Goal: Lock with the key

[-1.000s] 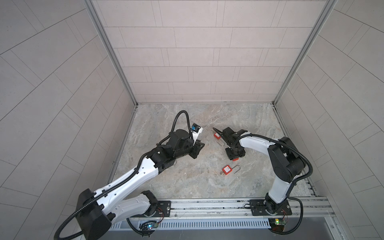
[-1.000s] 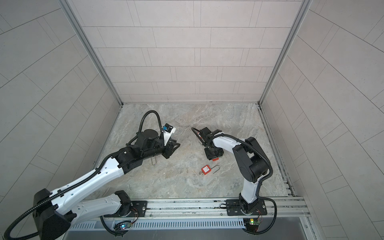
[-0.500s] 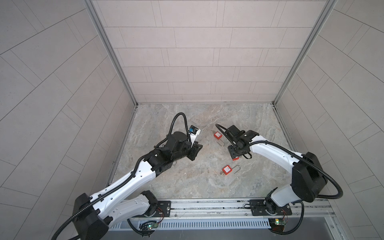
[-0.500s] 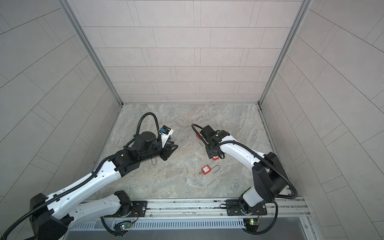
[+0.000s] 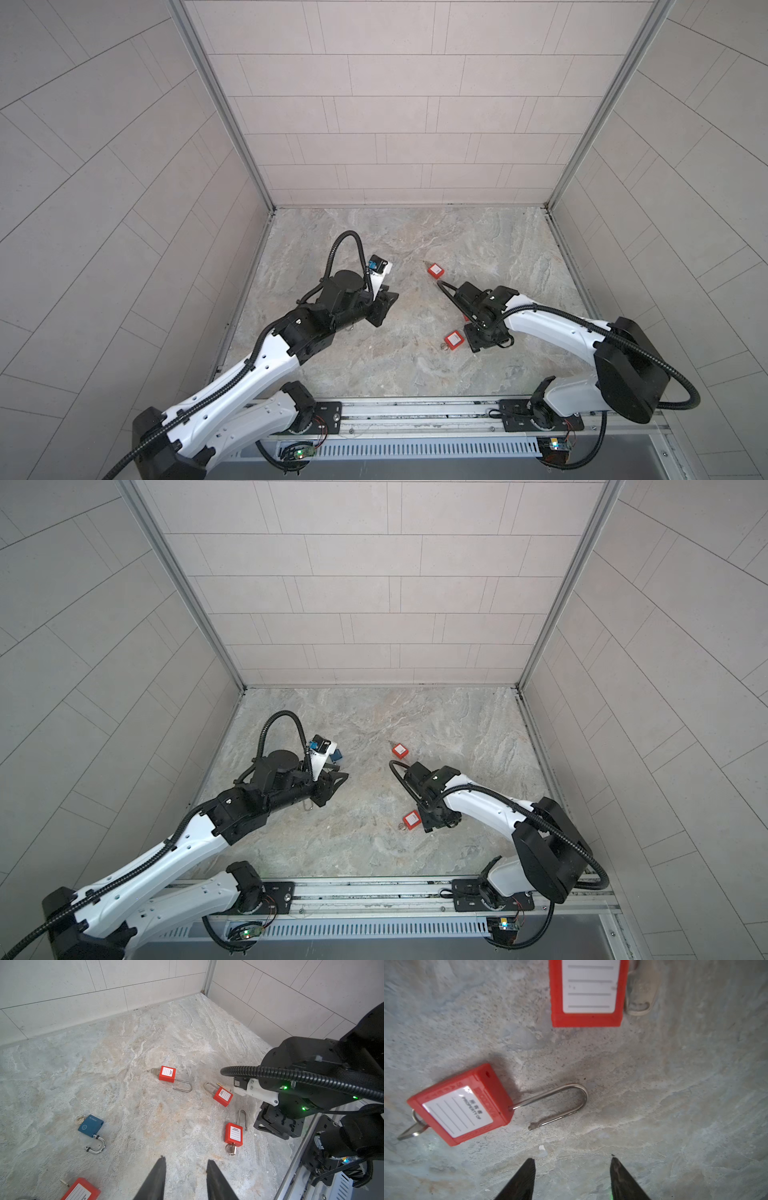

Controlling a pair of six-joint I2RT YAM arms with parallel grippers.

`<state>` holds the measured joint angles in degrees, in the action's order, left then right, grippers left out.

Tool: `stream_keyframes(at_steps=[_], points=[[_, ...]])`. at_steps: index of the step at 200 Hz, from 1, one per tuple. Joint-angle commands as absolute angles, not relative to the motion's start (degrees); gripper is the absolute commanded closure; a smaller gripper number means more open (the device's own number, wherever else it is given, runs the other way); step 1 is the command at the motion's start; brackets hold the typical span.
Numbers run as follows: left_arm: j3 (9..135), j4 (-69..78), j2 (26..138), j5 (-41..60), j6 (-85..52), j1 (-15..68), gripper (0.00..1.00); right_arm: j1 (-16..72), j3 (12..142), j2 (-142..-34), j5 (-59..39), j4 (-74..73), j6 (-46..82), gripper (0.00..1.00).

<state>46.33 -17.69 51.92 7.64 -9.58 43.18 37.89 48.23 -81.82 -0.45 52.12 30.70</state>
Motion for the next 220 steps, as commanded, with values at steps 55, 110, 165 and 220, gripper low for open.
stream_keyframes(at_steps=[55, 110, 165, 220], points=[[42.68, -18.81, 46.5, 4.56, -11.77, 43.42, 0.62, 39.48, 56.3, -91.43, 2.81, 52.16, 27.05, 0.4], [41.48, -18.94, 44.84, 3.67, -12.11, 43.41, 0.62, 42.15, 63.61, -98.77, 7.08, 55.88, 21.27, 0.41], [41.43, -20.17, 44.87, 3.43, -12.22, 43.42, 0.62, 43.24, 70.03, -101.6, 7.09, 58.07, 18.05, 0.42], [41.56, -21.26, 42.99, 2.74, -12.05, 43.42, 0.62, 43.32, 70.11, -96.64, -0.26, 59.97, 23.12, 0.43]])
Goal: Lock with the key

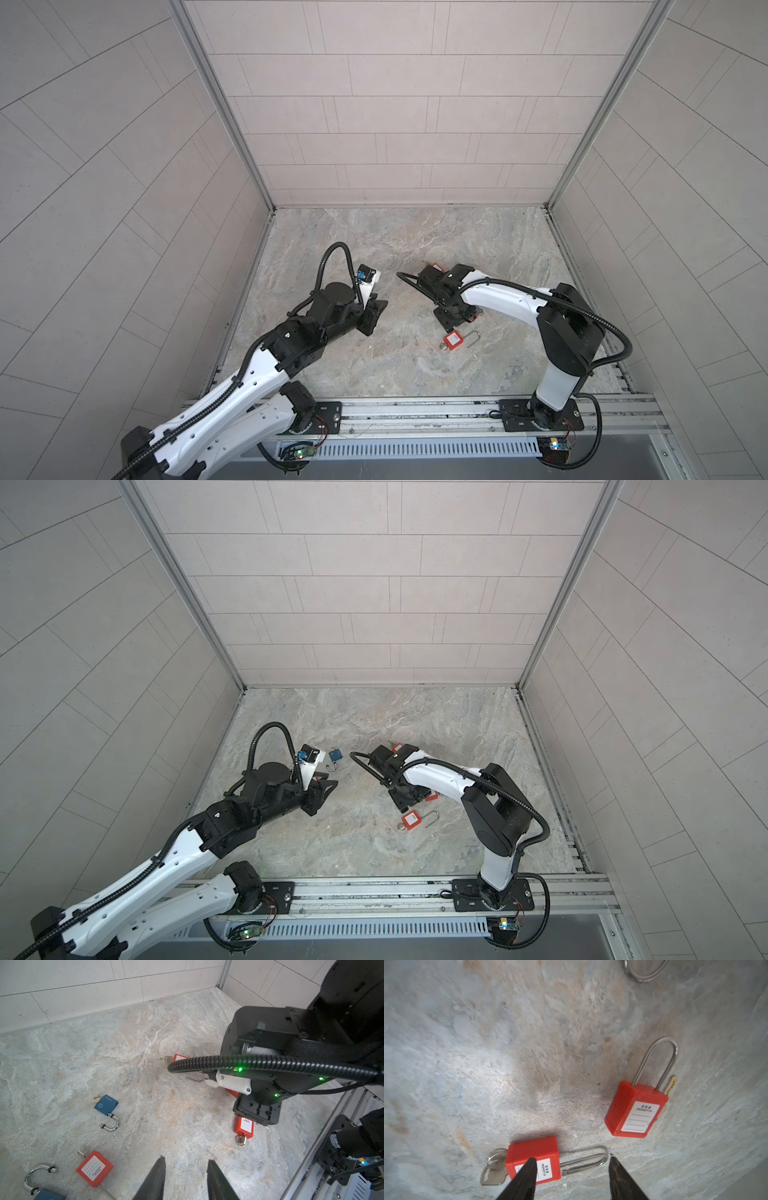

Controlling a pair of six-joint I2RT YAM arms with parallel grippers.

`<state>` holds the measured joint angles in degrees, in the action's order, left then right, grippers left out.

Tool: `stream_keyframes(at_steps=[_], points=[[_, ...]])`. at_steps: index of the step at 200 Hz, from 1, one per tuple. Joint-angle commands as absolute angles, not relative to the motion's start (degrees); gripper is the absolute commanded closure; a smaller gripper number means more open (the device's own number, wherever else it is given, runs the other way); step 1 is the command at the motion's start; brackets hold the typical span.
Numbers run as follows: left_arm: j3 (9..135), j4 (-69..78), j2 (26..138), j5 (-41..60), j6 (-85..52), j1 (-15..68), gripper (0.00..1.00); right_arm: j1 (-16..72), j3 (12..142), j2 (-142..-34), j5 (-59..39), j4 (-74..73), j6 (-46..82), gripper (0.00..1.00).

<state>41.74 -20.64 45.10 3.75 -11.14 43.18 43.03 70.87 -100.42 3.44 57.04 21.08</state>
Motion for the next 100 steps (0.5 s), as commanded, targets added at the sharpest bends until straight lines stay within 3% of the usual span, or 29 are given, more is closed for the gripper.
stream_keyframes(at_steps=[1, 100], points=[[41.57, -21.31, 42.98, 2.73, -12.04, 43.42, 0.62, 43.28, 70.04, -96.57, -0.35, 60.0, 23.2, 0.42], [41.23, -20.74, 43.16, 3.69, -11.96, 43.42, 0.62, 40.03, 64.88, -94.48, -10.6, 59.21, 40.2, 0.4]])
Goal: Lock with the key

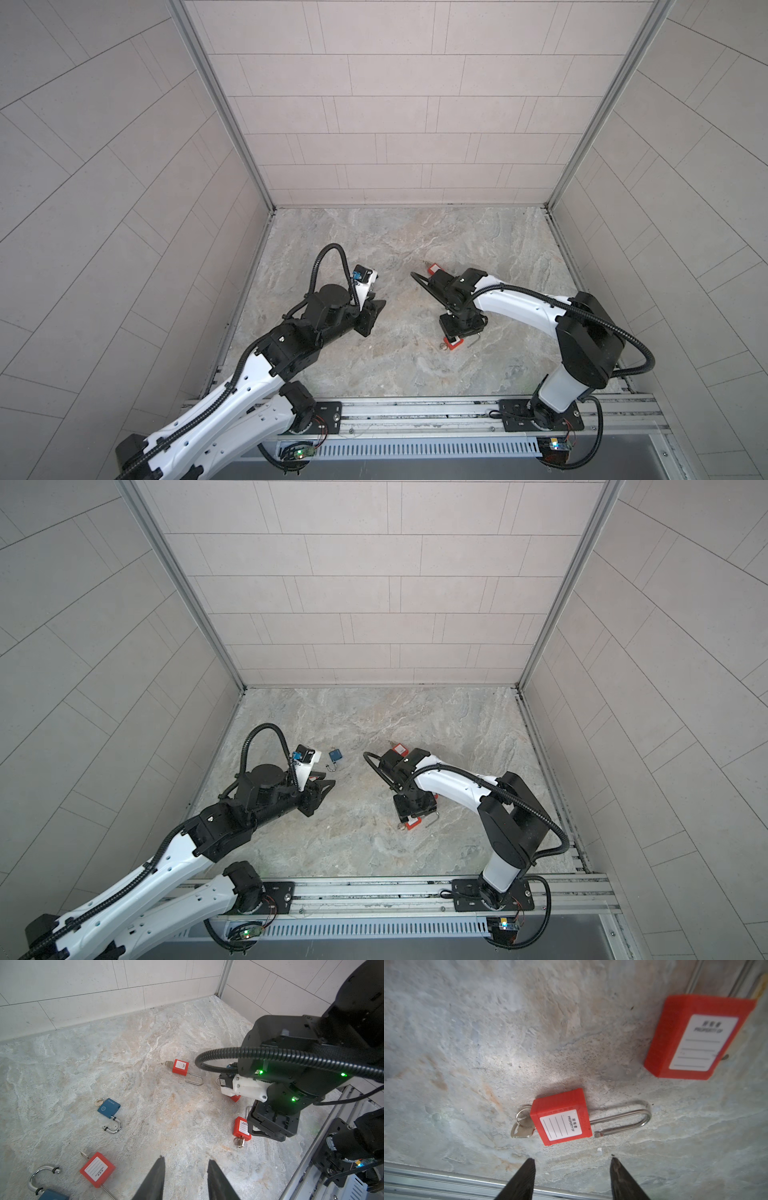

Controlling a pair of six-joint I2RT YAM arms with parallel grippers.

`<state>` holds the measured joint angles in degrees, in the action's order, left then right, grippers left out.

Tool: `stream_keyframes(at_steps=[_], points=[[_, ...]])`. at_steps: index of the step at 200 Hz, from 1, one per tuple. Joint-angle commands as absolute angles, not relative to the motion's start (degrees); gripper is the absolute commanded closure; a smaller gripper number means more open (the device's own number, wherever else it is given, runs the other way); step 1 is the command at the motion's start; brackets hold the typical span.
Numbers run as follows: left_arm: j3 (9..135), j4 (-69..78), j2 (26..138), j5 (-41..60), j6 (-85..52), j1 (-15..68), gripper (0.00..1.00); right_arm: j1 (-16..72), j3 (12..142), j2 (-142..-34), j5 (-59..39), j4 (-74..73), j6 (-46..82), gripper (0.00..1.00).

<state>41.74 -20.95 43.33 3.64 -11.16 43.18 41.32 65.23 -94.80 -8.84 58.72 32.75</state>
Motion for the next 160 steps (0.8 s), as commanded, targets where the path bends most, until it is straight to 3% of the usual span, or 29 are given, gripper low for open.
stream_keyframes(at_steps=[1, 106, 160], points=[[41.23, -20.7, 43.11, 3.65, -11.95, 43.42, 0.62, 39.97, 64.87, -94.44, -10.57, 59.13, 40.53, 0.39], [37.8, -19.34, 39.22, 1.3, -11.86, 43.42, 0.6, 40.99, 60.23, -89.0, -11.58, 49.79, 83.84, 0.36], [37.7, -21.23, 37.13, 0.33, -10.58, 43.42, 0.57, 40.69, 56.87, -89.27, -8.52, 45.96, 92.48, 0.35]])
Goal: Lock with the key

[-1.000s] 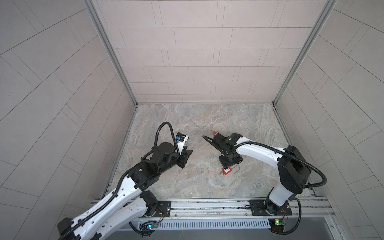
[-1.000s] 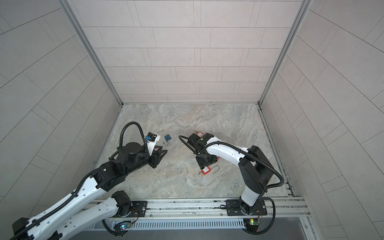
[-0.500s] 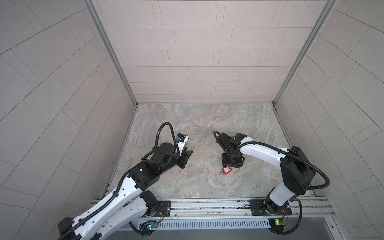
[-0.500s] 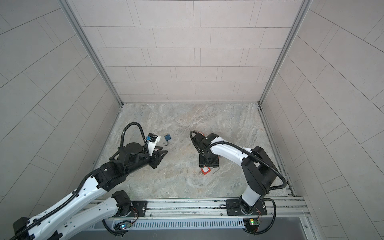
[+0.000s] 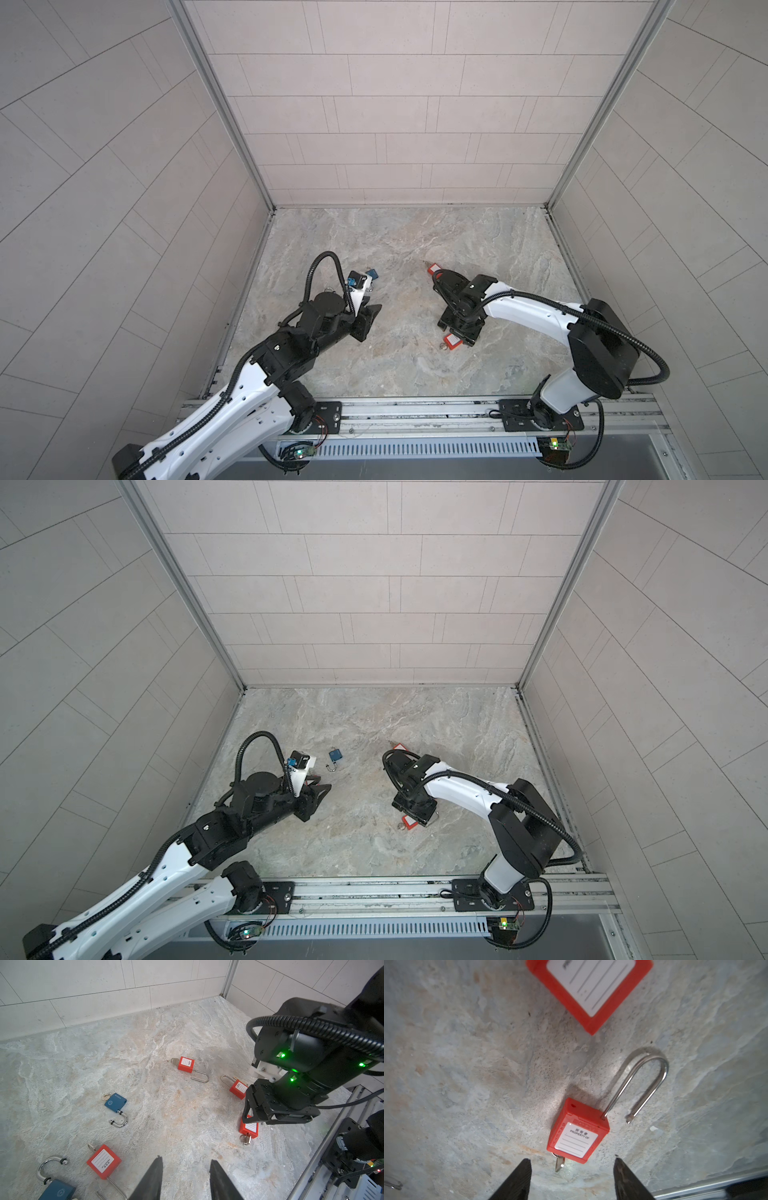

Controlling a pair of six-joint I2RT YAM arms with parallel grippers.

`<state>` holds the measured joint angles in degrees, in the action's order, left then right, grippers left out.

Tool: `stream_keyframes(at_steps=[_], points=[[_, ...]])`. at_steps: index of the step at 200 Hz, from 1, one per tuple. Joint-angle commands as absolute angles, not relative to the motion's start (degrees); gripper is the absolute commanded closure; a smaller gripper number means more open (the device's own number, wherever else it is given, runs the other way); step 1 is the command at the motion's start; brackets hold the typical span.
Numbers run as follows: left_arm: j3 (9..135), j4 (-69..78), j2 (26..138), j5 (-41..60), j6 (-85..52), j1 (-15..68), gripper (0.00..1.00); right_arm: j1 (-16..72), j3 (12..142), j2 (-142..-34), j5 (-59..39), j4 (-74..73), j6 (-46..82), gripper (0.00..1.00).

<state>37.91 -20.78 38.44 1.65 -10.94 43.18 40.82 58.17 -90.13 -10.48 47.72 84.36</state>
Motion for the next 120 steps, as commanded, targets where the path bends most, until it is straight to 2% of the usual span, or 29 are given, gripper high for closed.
stream_keyframes(at_steps=[1, 44, 120], points=[[37.7, -21.34, 37.11, 0.3, -10.52, 43.42, 0.57, 40.69, 56.82, -89.28, -8.57, 45.92, 92.6, 0.35], [37.8, -22.96, 36.3, -1.01, -9.34, 43.42, 0.54, 40.78, 56.94, -90.51, -6.43, 45.8, 93.95, 0.35], [37.44, -23.54, 36.41, -2.63, -9.56, 43.39, 0.52, 40.7, 63.31, -99.04, -8.6, 48.53, 88.85, 0.36]])
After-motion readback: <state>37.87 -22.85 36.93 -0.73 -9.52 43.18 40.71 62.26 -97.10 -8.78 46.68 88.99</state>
